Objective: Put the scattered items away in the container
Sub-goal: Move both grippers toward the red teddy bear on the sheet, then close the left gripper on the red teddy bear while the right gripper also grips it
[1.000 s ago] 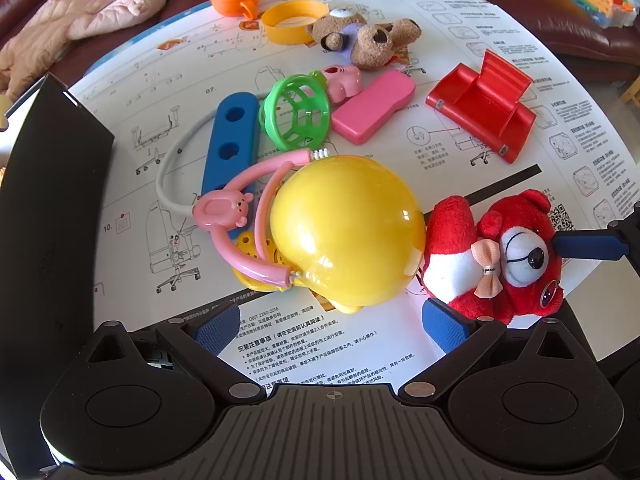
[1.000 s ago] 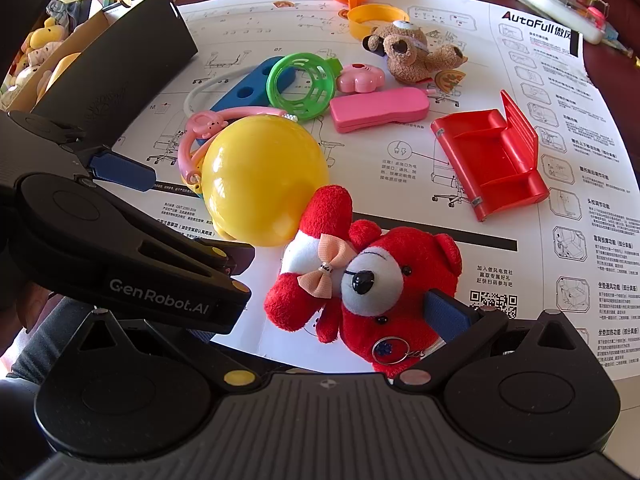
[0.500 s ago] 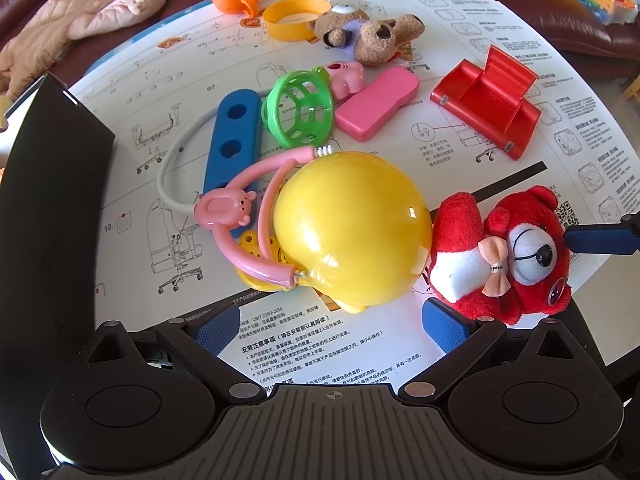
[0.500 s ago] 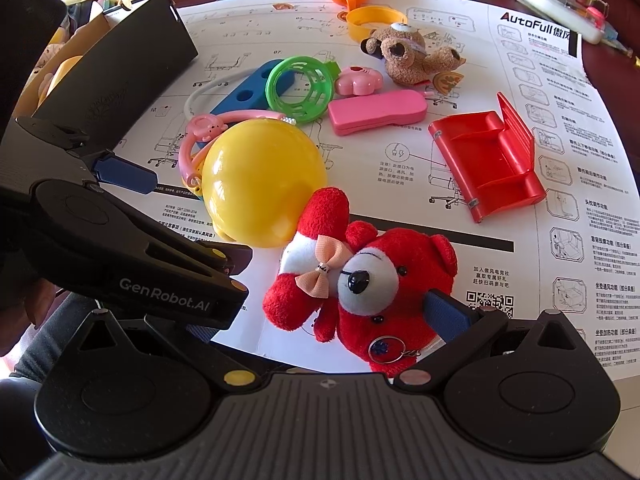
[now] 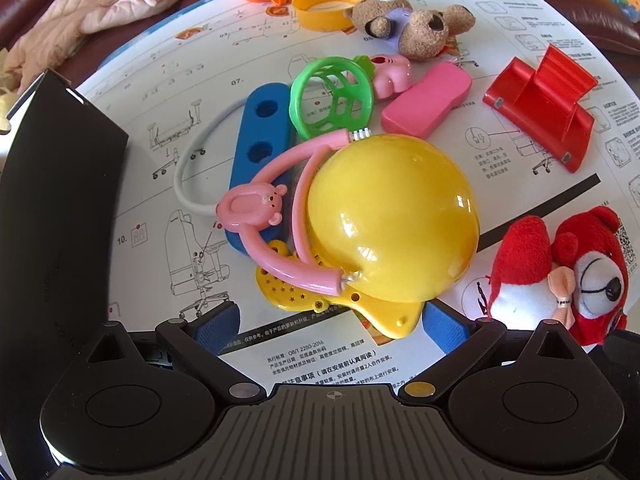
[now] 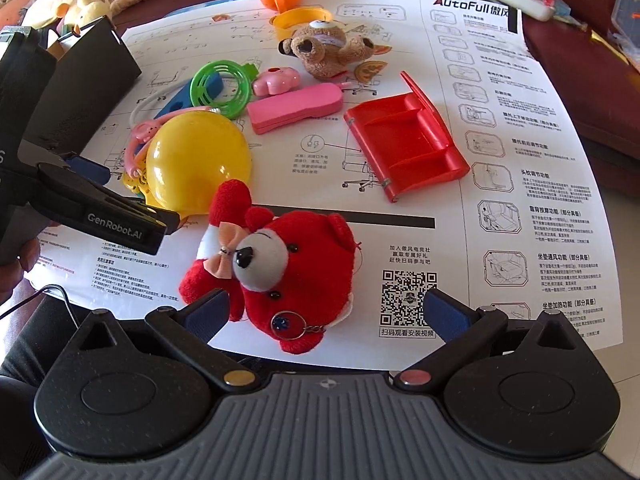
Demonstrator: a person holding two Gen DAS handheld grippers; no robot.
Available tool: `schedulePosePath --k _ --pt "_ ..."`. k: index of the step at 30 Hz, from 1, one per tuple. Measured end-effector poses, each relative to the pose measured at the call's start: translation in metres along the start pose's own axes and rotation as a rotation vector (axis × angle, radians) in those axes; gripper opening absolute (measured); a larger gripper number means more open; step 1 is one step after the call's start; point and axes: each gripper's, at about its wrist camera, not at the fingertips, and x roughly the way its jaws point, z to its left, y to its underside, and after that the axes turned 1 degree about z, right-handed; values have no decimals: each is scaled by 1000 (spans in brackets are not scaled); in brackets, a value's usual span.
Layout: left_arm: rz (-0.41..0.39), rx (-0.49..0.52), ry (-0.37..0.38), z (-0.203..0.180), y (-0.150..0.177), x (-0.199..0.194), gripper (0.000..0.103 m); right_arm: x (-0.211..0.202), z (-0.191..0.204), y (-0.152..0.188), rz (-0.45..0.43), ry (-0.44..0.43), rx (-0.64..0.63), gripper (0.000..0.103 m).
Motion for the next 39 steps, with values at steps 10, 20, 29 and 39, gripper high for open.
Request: schedulePosePath --k 10,20,29,39 --pt "-61 104 117 -19 21 -41 101 18 -1 -10 -44 -66 23 75" --pt "-73 186 185 -52 12 -45 88 1 -29 -2 -66 -88 80 78" --pt "-3 214 185 -68 7 -23 76 -1 -40 0 -92 -123 128 78" --pt "54 202 234 -69 7 -12 44 11 -36 -1 -83 -206 148 78"
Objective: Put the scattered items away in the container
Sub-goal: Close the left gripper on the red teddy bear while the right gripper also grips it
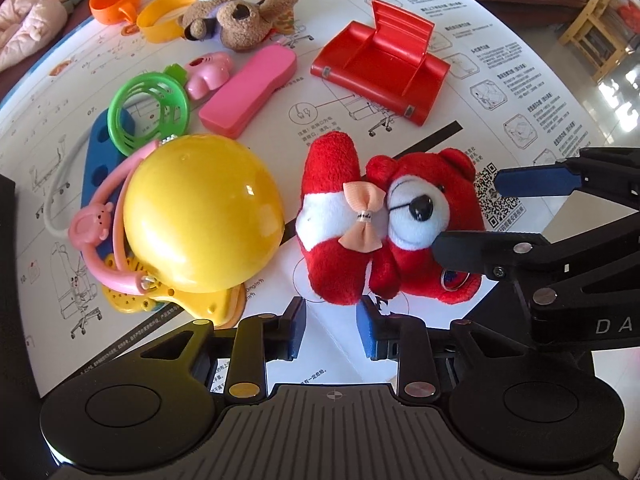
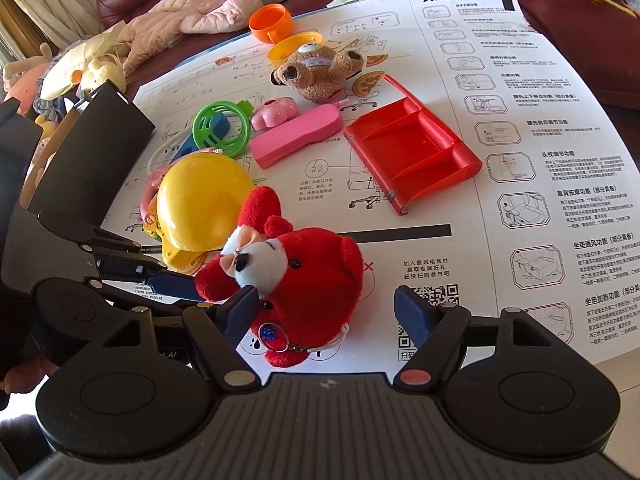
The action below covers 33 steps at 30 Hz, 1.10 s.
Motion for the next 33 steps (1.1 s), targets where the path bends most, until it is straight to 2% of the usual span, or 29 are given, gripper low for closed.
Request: schedulePosePath --k 3,4,5,9,12,20,22,24,29,31,32,33 --pt "-3 8 -1 0 -2 -1 47 9 -5 -3 5 -39 45 73" --pt "-4 12 -3 0 -3 -1 48 11 -7 -4 9 -66 61 65" --pt "-8 15 -7 1 -3 -3 52 13 -7 -3 12 -95 69 61" --pt "-50 44 -15 2 -4 -17 70 13 -2 -2 -4 -74 28 59" --pt "-72 69 -33 2 -7 -22 73 14 -7 -3 -4 -83 41 59" --pt "-128 170 -9 -6 -13 -32 71 11 -17 -5 20 -96 -1 59" --pt "-135 194 -1 -10 -15 -33 66 11 -20 -5 32 -111 -13 59" --pt "-122 220 -4 -14 -18 -28 50 12 -24 -7 42 -126 -19 59" --pt "-59 232 -3 -17 -20 -7 46 11 -31 -10 52 -141 1 61" --pt "-40 218 1 -15 -21 -2 34 10 -32 -12 52 -140 17 62" --pt "-35 209 6 -14 -21 0 23 10 -32 -12 50 -139 24 63" --pt "-34 202 13 -13 -21 1 21 9 -32 -13 45 -141 31 63"
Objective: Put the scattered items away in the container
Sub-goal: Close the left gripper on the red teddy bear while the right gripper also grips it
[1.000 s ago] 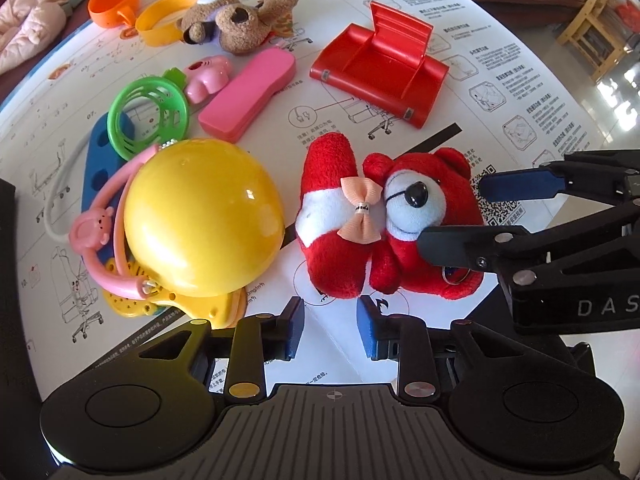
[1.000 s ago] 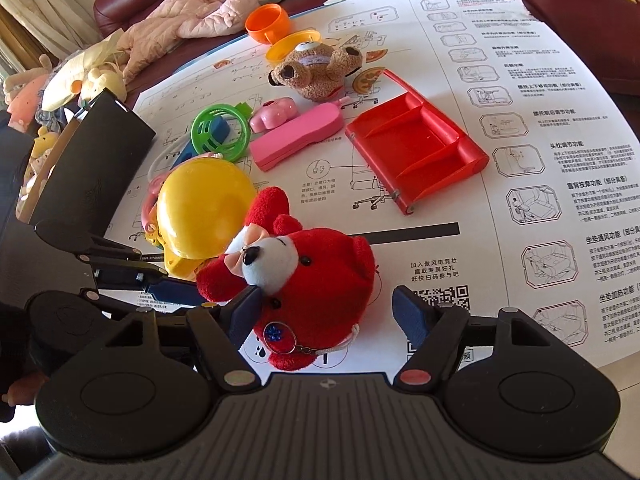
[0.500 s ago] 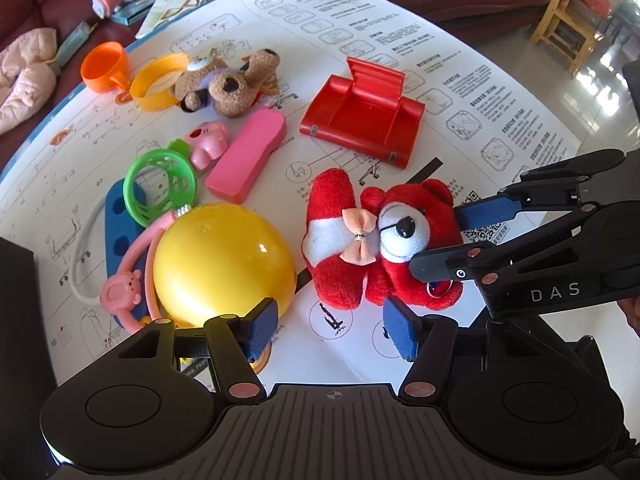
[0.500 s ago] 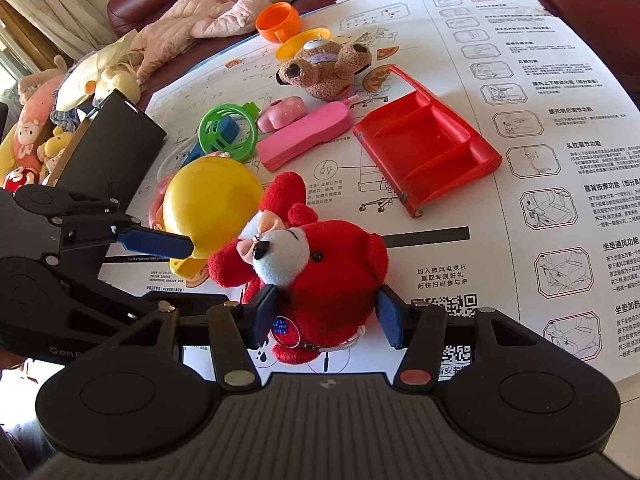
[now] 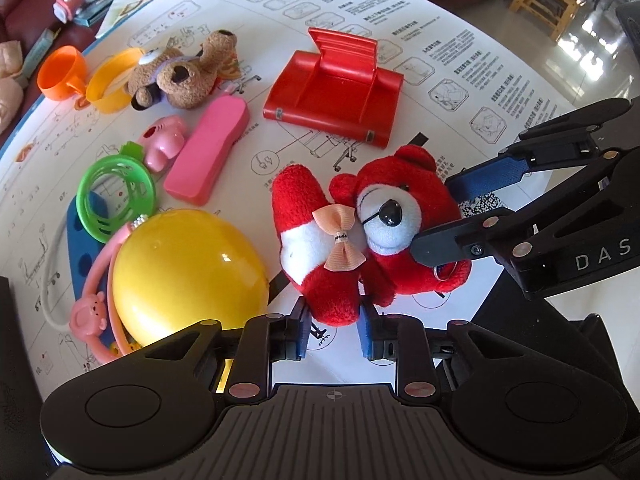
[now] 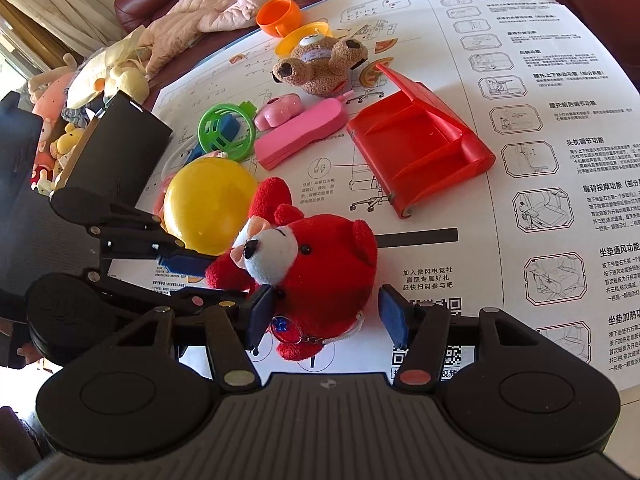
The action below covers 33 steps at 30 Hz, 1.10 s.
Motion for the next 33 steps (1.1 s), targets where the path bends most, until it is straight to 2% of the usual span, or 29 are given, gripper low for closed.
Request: schedulePosePath --k 3,6,9,10,11,13,15,16,18,19,20,24,28,33 --pt "-3 0 8 1 1 0 20 0 0 -3 -3 -15 16 64" --pt "-2 -2 20 2 1 1 19 -1 -1 -7 -19 -30 41 70" --pt "-1 3 21 2 1 2 21 5 -2 -9 -28 -24 50 65" --pt "-2 6 19 2 1 2 24 5 0 -9 -34 -17 32 61" --pt "-7 7 16 3 0 0 44 6 4 -8 -35 2 1 59" --pt "-36 12 5 3 0 -7 49 7 5 -7 -29 10 -13 58" --pt "-60 18 4 2 -3 -13 59 7 3 -6 -26 4 -4 58" --pt "-65 24 2 1 -4 -13 59 8 3 -7 -25 4 -2 58" --pt "-57 34 -11 0 -6 -10 58 8 4 -8 -22 5 -7 58" --pt "-44 39 -16 0 -6 -5 54 8 4 -8 -20 5 -9 58" --pt "-30 40 -22 0 -6 -1 35 8 4 -8 -18 5 -8 59" --pt "-23 12 -22 5 -3 5 22 8 4 -7 -9 -2 4 61" --pt "-23 16 -15 5 -2 5 19 8 1 -9 -14 -16 63 66" --pt "-7 6 -11 5 -2 11 19 19 2 -13 -7 -39 100 68"
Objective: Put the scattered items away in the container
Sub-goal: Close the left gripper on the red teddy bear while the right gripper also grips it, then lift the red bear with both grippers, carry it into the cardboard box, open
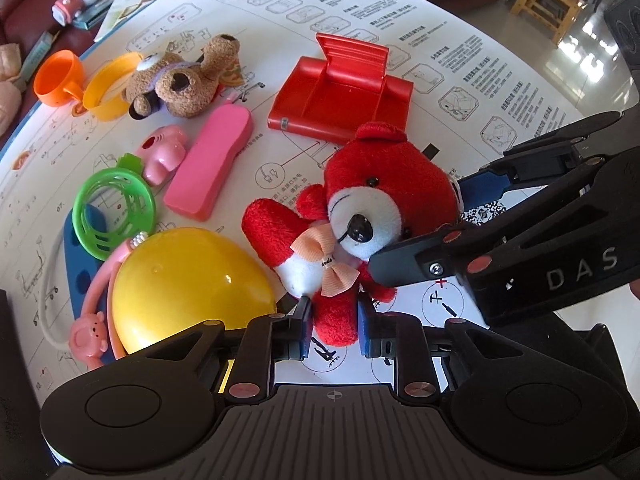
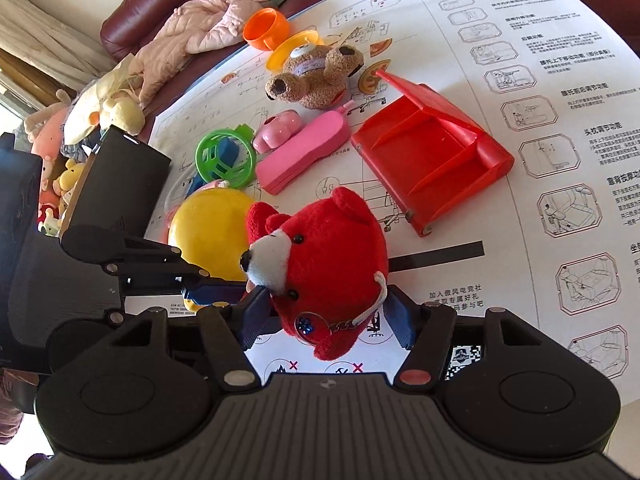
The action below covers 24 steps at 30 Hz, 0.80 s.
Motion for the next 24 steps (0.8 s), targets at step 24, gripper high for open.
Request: schedulePosePath --k 24 --pt "-117 -104 -9 14 14 -52 17 -26 70 2 -63 127 -161 53"
